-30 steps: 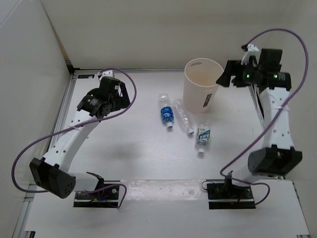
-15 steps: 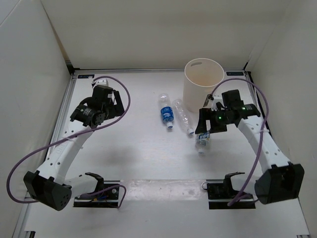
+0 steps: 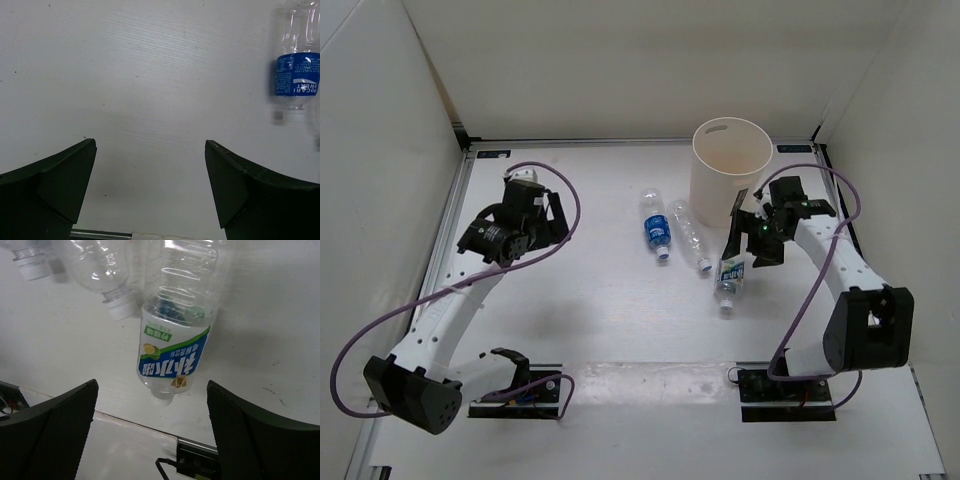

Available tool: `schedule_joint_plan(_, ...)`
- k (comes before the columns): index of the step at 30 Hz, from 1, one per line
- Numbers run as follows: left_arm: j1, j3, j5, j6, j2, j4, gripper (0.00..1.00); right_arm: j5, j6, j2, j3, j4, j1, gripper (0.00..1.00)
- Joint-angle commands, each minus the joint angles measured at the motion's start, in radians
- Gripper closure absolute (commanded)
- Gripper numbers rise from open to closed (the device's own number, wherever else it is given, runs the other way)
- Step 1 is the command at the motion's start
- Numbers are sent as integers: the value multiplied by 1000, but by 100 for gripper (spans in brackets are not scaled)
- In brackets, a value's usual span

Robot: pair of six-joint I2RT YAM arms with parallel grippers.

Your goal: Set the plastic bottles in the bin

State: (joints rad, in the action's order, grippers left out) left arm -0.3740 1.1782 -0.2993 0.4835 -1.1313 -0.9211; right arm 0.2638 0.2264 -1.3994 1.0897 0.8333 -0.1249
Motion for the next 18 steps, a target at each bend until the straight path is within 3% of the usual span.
schedule_joint_plan(1, 6, -3, 9, 17, 41, -15, 0, -43, 40, -62, 33, -28, 34, 10)
schedule_joint_plan(18, 7, -58, -113, 92, 188, -117, 0, -70, 36, -365, 177, -40, 18, 11)
